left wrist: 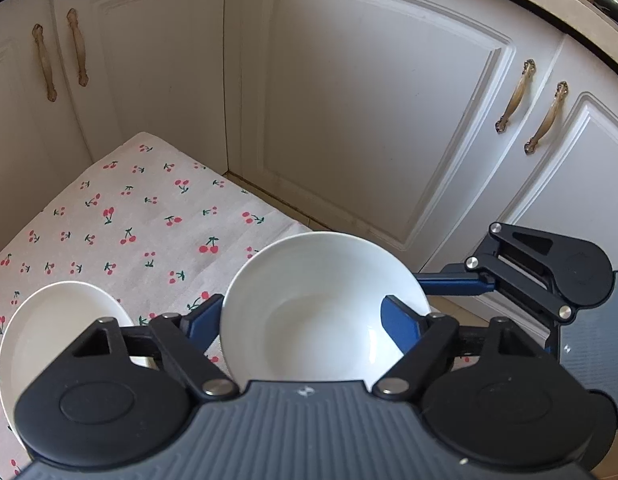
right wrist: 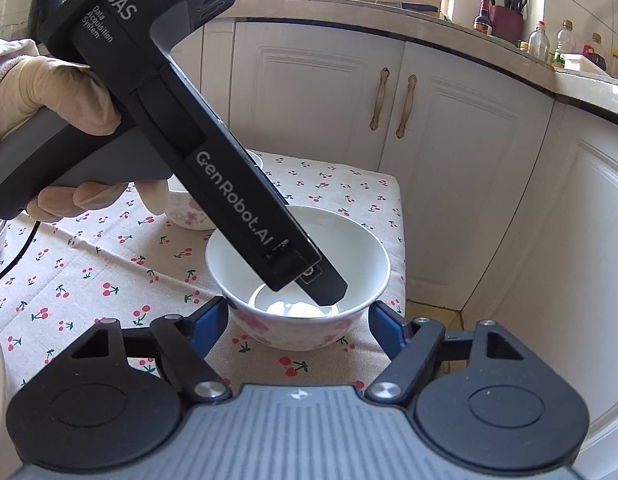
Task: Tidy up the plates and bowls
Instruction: 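Grip the bowl rim with the left gripper while the right gripper steadies the bowl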
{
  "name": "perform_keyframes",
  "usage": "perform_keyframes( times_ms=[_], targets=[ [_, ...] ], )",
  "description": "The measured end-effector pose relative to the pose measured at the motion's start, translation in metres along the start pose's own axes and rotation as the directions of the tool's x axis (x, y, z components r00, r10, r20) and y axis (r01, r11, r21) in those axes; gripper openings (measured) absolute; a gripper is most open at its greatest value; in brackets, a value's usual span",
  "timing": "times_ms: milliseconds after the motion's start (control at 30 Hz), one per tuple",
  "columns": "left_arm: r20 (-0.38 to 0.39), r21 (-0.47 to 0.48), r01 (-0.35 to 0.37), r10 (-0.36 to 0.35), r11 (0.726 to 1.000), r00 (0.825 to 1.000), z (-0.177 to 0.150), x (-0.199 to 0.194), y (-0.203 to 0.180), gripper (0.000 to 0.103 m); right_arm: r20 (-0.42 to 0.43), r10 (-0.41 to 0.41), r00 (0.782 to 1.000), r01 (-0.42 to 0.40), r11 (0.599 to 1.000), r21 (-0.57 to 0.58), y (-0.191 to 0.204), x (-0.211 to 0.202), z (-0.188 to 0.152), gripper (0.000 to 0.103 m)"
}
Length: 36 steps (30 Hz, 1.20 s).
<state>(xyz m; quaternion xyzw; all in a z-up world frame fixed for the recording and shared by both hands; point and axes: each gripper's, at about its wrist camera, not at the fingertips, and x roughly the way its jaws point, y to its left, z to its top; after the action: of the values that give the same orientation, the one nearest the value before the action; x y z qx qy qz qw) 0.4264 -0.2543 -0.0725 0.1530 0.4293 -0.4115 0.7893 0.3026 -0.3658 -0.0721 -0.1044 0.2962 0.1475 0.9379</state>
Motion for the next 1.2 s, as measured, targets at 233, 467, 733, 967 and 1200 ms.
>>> perform_keyframes(
  times_ms=[233,467,733,967,1200],
  targets=[
    [-0.005,0.007,0.001,-0.001,1.000,1.000,0.002,0.001,0.000,0.080,-0.003,0.000,1.000,0.000,1.000,0.002,0.000,0.001,0.000,0.081],
    [-0.005,0.011,-0.002,0.002,1.000,1.000,0.001,0.003,0.000,0.079,-0.005,-0.002,1.000,0.002,1.000,0.007,0.001,0.000,0.001,0.081],
    [-0.007,0.019,-0.002,0.002,1.000,1.000,-0.002,-0.001,-0.003,0.080,-0.023,0.009,1.000,-0.008,1.000,0.019,0.001,-0.003,0.006,0.081],
    [0.004,0.022,0.007,-0.007,1.000,1.000,-0.008,-0.017,-0.012,0.079,-0.037,0.013,0.999,-0.012,1.000,0.010,0.008,-0.018,0.010,0.081],
    [0.031,0.025,0.007,-0.007,1.000,0.999,-0.017,-0.048,-0.029,0.079,-0.043,0.024,0.999,-0.023,1.000,0.014,0.021,-0.044,0.016,0.081]
  ],
)
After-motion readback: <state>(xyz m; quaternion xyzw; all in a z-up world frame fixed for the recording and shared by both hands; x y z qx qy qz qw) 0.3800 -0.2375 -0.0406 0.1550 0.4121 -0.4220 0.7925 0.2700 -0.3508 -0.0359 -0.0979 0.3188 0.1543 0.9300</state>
